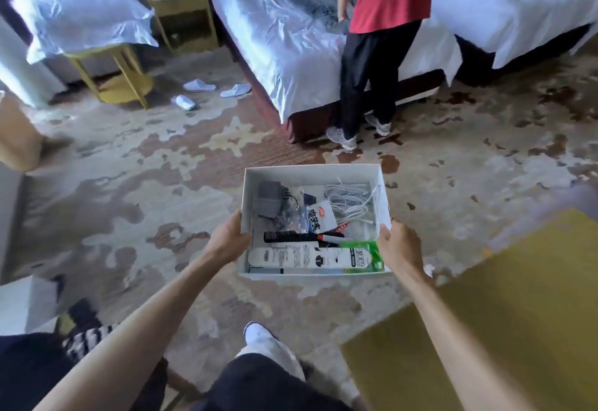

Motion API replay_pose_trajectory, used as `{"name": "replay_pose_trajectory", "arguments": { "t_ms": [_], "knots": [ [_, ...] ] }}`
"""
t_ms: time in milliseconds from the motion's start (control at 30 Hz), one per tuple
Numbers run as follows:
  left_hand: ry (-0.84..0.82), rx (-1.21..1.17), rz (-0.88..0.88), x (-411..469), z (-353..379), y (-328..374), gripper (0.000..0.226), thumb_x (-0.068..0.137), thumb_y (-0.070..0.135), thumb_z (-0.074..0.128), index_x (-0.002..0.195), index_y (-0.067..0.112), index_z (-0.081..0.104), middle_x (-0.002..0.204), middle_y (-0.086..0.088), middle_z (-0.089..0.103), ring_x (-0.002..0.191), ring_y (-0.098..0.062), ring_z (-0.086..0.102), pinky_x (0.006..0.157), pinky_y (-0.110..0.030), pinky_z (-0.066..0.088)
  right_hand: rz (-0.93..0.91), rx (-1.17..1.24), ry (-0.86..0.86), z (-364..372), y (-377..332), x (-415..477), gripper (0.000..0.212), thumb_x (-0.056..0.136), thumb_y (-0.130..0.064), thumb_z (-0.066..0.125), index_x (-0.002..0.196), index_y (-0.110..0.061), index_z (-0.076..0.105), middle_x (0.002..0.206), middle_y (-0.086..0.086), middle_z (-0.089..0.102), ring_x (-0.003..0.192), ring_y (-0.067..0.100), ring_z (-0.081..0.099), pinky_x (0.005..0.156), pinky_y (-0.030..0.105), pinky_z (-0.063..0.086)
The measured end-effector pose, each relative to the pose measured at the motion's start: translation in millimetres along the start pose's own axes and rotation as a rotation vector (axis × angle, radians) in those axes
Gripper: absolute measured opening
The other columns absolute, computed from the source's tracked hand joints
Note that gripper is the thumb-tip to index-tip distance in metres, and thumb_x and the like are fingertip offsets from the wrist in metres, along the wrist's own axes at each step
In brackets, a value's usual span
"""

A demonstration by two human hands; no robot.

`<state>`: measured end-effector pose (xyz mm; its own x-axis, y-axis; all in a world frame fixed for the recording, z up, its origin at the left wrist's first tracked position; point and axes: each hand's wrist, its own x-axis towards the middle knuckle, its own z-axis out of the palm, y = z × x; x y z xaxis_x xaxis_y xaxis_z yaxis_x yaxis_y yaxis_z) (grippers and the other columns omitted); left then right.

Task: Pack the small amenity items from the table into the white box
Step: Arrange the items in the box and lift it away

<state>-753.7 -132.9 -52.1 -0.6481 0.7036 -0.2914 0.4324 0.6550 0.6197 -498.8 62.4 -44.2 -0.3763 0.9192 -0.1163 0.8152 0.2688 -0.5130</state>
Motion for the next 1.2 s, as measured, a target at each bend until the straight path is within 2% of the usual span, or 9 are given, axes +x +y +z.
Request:
{"name": "replay_pose_trajectory", "arguments": {
  "t_ms": [67,133,200,300,433,533,667,933,1200],
  "knots": [
    [0.039,0.004,-0.040,25.3,-28.4,-26.7,0.050,0.078,0.007,0.051,0.125,0.022,0.046,0.091,0.002,0.059,0.074,-0.019,0.053,0.054,-0.023,0.040,-0.031,0.000,-0.026,26.8,-41.4,25.2,0.030,0.096,-0.017,0.050,0.067,-0.009,0.044,0.076,0.027,0.065,0.070,0.040,0.060,0.060,0.033,0.032],
    [0.075,-0.017,-0.087,44.7,-57.9,-50.9,0.050,0.077,0.007,0.051,0.125,0.022,0.047,0.092,0.000,0.060,0.077,-0.021,0.053,0.063,-0.026,0.041,-0.066,0.008,-0.048,50.5,-84.5,51.4,0.030,0.097,-0.018,0.050,0.069,-0.007,0.049,0.076,0.025,0.065,0.070,0.038,0.060,0.060,0.032,0.033],
    [0.109,-0.050,-0.158,61.4,-84.4,-76.1,0.047,0.077,0.006,0.051,0.122,0.019,0.049,0.096,-0.004,0.064,0.077,-0.022,0.055,0.067,-0.027,0.042,-0.111,0.009,-0.084,72.7,-128.7,74.9,0.032,0.097,-0.018,0.050,0.068,-0.005,0.050,0.065,0.014,0.059,0.062,0.032,0.053,0.059,0.032,0.032],
    [0.141,-0.090,-0.263,80.6,-117.7,-114.4,0.048,0.078,0.006,0.050,0.125,0.017,0.046,0.104,-0.011,0.066,0.082,-0.027,0.059,0.071,-0.030,0.047,-0.223,-0.006,-0.141,107.8,-190.8,108.5,0.041,0.097,-0.018,0.050,0.058,-0.016,0.037,0.054,0.000,0.046,0.052,0.025,0.047,0.048,0.029,0.028],
    [0.256,-0.167,-0.390,94.5,-156.5,-159.6,0.050,0.077,0.004,0.049,0.125,0.017,0.046,0.101,-0.010,0.065,0.079,-0.026,0.057,0.068,-0.030,0.044,-0.372,-0.052,-0.268,162.9,-273.3,152.4,0.033,0.096,-0.018,0.050,0.066,-0.010,0.042,0.074,0.023,0.063,0.072,0.039,0.061,0.058,0.037,0.042],
    [0.332,-0.225,-0.529,103.1,-185.4,-189.4,0.045,0.079,0.006,0.048,0.122,0.019,0.046,0.101,-0.009,0.067,0.084,-0.029,0.060,0.073,-0.034,0.049,-0.502,-0.095,-0.364,211.1,-343.5,182.4,0.024,0.094,-0.016,0.051,0.072,-0.007,0.047,0.088,0.031,0.065,0.084,0.046,0.061,0.062,0.038,0.036],
    [0.467,-0.269,-0.689,111.9,-219.9,-225.5,0.055,0.082,0.012,0.050,0.134,0.023,0.039,0.110,-0.011,0.068,0.096,-0.034,0.062,0.087,-0.042,0.050,-0.683,-0.117,-0.507,275.0,-439.6,213.1,0.023,0.094,-0.015,0.048,0.082,0.002,0.058,0.091,0.031,0.066,0.087,0.046,0.062,0.063,0.039,0.035],
    [0.742,-0.421,-1.015,99.7,-255.0,-281.2,0.039,0.088,0.031,0.052,0.125,0.021,0.043,0.115,-0.009,0.066,0.100,-0.037,0.061,0.092,-0.048,0.047,-1.056,-0.167,-0.787,359.1,-603.8,198.7,0.025,0.097,-0.009,0.042,0.078,-0.004,0.058,0.065,0.009,0.057,0.056,0.022,0.052,0.049,0.023,0.030],
    [0.881,-0.553,-1.219,86.6,-274.0,-387.1,0.051,0.083,0.023,0.053,0.131,0.020,0.037,0.117,-0.016,0.064,0.106,-0.040,0.059,0.094,-0.050,0.047,-1.276,-0.303,-0.887,466.9,-724.4,131.0,0.027,0.099,-0.019,0.047,0.072,-0.018,0.048,0.056,-0.005,0.051,0.044,0.006,0.047,0.033,0.013,0.026]
  ]
}}
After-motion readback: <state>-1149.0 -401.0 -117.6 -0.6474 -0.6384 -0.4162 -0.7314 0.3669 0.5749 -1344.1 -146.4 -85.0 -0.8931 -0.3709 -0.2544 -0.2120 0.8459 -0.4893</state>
